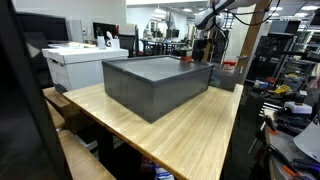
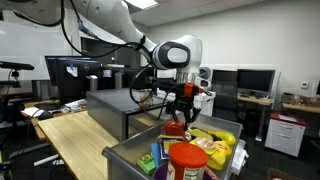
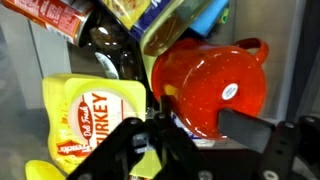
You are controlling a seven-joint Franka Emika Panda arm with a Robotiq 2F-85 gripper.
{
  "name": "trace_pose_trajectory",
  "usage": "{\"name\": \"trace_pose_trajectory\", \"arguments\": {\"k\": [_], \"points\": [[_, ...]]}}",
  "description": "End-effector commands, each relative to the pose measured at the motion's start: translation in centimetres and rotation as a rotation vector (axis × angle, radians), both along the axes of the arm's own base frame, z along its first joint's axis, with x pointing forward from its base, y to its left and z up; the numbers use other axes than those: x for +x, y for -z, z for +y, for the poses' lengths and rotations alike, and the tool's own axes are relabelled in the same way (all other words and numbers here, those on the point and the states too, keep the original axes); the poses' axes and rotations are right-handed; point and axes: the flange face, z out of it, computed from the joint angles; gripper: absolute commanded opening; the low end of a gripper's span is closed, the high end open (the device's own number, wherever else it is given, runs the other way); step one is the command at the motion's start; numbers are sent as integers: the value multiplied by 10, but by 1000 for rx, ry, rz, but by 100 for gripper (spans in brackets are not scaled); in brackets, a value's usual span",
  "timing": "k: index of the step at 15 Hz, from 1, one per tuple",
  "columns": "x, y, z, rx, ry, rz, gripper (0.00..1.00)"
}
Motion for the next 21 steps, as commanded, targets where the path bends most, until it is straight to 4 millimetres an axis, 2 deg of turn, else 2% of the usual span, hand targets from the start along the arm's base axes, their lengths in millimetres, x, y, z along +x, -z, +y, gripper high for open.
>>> {"name": "trace_pose_trajectory", "arguments": {"k": [1, 2, 3, 5, 6, 7, 8, 9, 11, 19, 20, 21], "points": [[-41, -12, -5, -27, 40, -38, 21], [-49, -15, -7, -34, 51, -52, 15], [-54, -18, -8, -36, 59, -62, 26], [-67, -20, -12, -45, 81, -70, 6], [-71, -20, -14, -39, 87, -65, 3], [-74, -20, -14, -34, 93, -62, 29], [-77, -21, -13, -32, 95, -59, 38], [-79, -22, -12, -34, 97, -59, 38], [-81, -24, -8, -37, 94, -58, 47], [-83, -45, 4, -62, 89, -79, 90], [-81, -48, 6, -69, 87, -82, 99], [-79, -50, 8, -74, 86, -83, 98]]}}
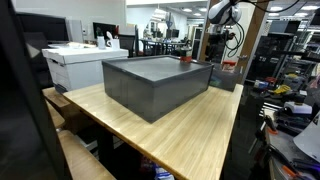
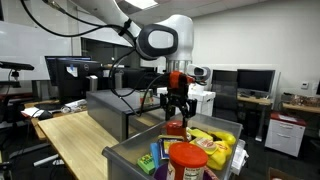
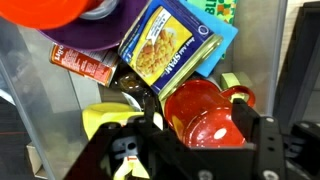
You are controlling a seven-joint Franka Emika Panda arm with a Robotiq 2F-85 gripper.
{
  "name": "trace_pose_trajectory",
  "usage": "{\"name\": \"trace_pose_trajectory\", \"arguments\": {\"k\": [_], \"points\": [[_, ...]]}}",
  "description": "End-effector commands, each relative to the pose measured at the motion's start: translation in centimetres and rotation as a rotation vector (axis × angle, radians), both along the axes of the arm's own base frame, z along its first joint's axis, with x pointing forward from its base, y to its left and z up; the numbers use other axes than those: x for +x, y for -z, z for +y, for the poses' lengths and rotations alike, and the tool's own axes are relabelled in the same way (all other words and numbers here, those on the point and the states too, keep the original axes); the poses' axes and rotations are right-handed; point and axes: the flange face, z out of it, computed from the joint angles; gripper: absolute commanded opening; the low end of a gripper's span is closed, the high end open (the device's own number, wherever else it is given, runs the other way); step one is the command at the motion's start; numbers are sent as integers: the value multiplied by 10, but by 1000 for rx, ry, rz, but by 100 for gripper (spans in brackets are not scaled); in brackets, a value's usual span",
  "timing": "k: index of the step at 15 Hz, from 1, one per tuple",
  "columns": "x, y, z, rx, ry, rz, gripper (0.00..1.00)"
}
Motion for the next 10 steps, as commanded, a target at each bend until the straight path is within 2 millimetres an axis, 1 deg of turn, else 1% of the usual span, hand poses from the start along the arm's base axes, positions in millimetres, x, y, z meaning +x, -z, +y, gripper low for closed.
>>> {"name": "trace_pose_trajectory", "arguments": {"k": [1, 4, 10], "points": [[-3, -12, 12, -41, 13, -11, 100], [5, -12, 15, -55, 16, -5, 100], [18, -6, 26, -83, 14, 14, 100]]}}
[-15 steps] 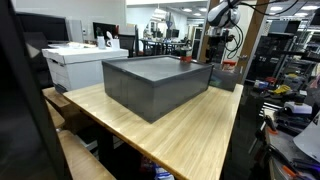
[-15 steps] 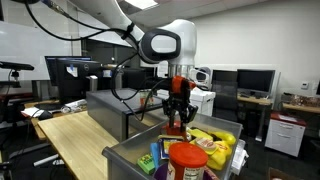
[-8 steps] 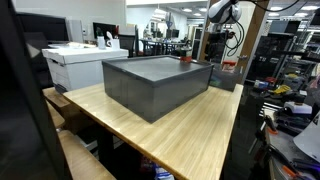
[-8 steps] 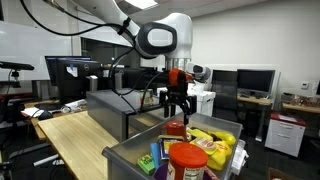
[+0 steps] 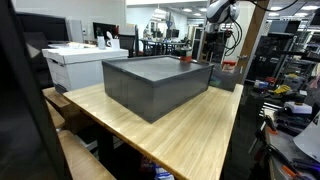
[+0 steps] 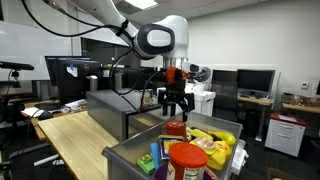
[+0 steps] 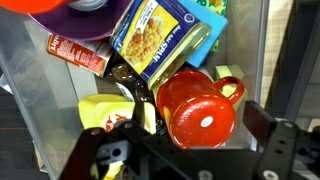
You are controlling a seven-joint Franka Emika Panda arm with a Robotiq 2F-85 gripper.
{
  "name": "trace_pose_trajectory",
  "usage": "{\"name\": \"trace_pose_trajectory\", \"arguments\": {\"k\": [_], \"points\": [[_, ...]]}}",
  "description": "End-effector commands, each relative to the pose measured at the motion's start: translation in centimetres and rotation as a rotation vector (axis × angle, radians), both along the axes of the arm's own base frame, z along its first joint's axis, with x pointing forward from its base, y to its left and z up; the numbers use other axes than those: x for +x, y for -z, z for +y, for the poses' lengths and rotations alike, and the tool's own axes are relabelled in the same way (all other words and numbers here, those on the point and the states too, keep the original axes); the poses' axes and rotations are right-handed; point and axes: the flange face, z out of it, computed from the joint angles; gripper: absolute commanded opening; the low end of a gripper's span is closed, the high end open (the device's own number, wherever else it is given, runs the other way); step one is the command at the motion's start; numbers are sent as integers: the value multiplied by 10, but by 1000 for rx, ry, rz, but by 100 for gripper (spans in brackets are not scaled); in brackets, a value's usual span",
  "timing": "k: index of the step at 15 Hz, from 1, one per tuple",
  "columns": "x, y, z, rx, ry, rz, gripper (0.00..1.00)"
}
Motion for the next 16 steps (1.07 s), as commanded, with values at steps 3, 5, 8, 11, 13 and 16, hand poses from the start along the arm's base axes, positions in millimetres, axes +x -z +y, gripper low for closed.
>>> {"name": "trace_pose_trajectory", "arguments": {"k": [3, 5, 8, 11, 13, 16], "points": [[10, 0, 12, -74, 15, 7, 100], [14, -1, 16, -91, 15, 6, 100], [21, -3, 20, -101, 13, 0, 100], [27, -5, 22, -94, -7, -8, 100], [30, -4, 23, -90, -17, -15, 100], [35, -5, 23, -81, -28, -23, 100]]}}
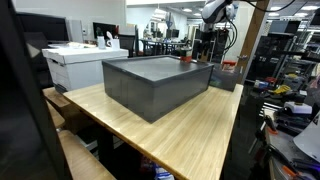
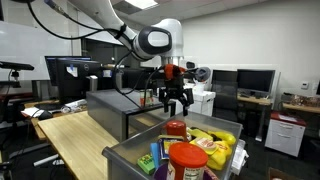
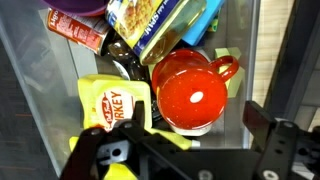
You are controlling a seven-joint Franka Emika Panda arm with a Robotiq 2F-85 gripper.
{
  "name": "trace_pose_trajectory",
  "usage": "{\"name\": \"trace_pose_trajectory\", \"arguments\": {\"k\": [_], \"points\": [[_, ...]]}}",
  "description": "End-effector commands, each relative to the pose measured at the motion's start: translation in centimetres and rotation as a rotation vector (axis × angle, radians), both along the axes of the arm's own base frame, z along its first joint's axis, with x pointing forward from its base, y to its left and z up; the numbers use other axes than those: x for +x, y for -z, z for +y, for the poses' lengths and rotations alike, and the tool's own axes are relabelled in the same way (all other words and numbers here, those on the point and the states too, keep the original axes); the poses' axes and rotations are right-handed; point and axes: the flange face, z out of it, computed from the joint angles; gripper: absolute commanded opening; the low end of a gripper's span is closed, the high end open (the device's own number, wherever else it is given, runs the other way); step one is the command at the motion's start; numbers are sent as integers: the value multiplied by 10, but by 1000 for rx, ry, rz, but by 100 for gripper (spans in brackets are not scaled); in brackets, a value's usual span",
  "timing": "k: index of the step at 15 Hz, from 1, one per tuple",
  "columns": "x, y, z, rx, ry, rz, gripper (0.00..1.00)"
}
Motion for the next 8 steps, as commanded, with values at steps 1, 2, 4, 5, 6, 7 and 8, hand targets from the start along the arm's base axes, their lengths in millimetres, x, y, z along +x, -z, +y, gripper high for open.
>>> {"name": "trace_pose_trajectory", "arguments": {"k": [1, 2, 4, 5, 6, 7, 8], "points": [[6, 1, -1, -2, -16, -14, 100], [3, 1, 3, -1, -27, -14, 100], [5, 2, 2, 2, -12, 2, 100], [4, 3, 4, 4, -14, 5, 100], [4, 4, 4, 6, -16, 6, 100], [5, 5, 5, 6, -17, 7, 100], [5, 5, 5, 6, -17, 7, 100]]}}
